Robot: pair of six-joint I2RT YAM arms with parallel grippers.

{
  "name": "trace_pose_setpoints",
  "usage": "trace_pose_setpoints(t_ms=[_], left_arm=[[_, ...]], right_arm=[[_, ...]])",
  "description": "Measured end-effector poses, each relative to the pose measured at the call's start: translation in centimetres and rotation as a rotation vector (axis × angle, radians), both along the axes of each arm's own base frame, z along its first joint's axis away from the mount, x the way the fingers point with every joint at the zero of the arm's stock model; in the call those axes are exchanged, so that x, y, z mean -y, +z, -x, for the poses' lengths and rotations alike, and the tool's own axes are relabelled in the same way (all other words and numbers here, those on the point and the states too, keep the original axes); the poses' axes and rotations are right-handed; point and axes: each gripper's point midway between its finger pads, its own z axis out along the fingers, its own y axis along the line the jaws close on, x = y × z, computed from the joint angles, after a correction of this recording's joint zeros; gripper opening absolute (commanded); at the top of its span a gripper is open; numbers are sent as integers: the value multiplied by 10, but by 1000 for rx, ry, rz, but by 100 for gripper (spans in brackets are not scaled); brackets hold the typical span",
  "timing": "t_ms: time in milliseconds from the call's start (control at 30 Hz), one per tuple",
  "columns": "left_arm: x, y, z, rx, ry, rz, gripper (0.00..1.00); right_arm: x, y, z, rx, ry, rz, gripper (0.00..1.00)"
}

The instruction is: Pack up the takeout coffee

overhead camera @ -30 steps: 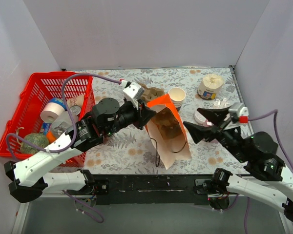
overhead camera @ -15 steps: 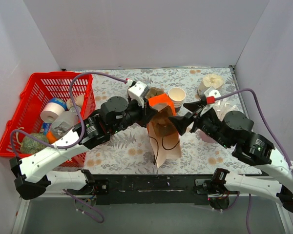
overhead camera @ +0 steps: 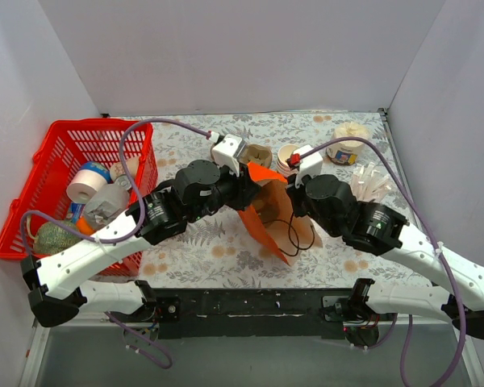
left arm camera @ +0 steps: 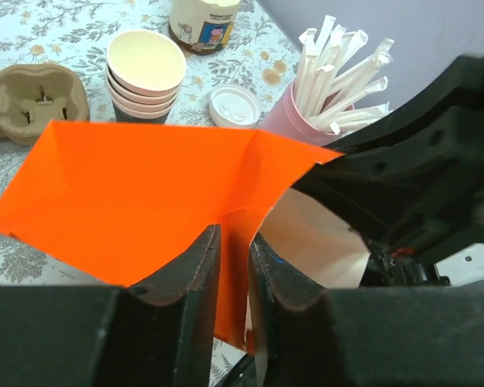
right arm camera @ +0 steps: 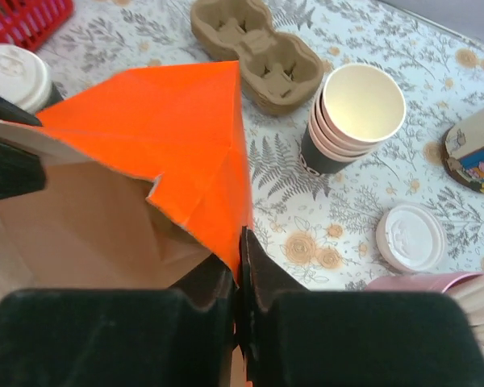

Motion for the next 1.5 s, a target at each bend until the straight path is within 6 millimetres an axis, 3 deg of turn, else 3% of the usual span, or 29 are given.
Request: trace_pose_setpoints(t_ms=[33,67,133,167,200,333,433,533,667,933,1100,1233,1367,1500], left_arm=[[1,2,0,1,0,5,34],[1,5,0,3,-1,11,64],[3,8,1,10,-6,20,74],[3,10,1,6,-7,30,91],[4,11,2,5,-10,37,98],[0,26,11,12,-31,96,98],[-13,49,21,38,-40,170,98],[-29,77,29,68,-30,261,98],[-44,94,31,74,11,326,98],[-47,81,19,24,101,307,98],[-46,69,15,-2,124,276,98],[-45,68,15,-15,127,264,98],[-43,71,20,-23,99,263,98],[-26,81,33,-31,-21,263,98]], right_arm=[[1,-5,-1,-3,-10,6,1],[2,-11,-1,-8,-17,19,1],[5,-23,-1,-19,-25,39,1],[5,-26,-1,-19,-28,40,1],[5,-28,-1,-15,-31,25,1],[11,-25,1,23,-34,-49,1],[15,-21,2,71,-25,-98,1],[13,1,1,138,-12,-163,1],[11,21,-1,183,-12,-231,1],[-6,3,-3,-3,-53,-132,1],[-4,-8,3,-92,-58,-51,1],[-9,12,7,-139,-37,-25,1],[-13,55,10,-165,-17,-15,1],[-12,66,16,-206,6,36,1]])
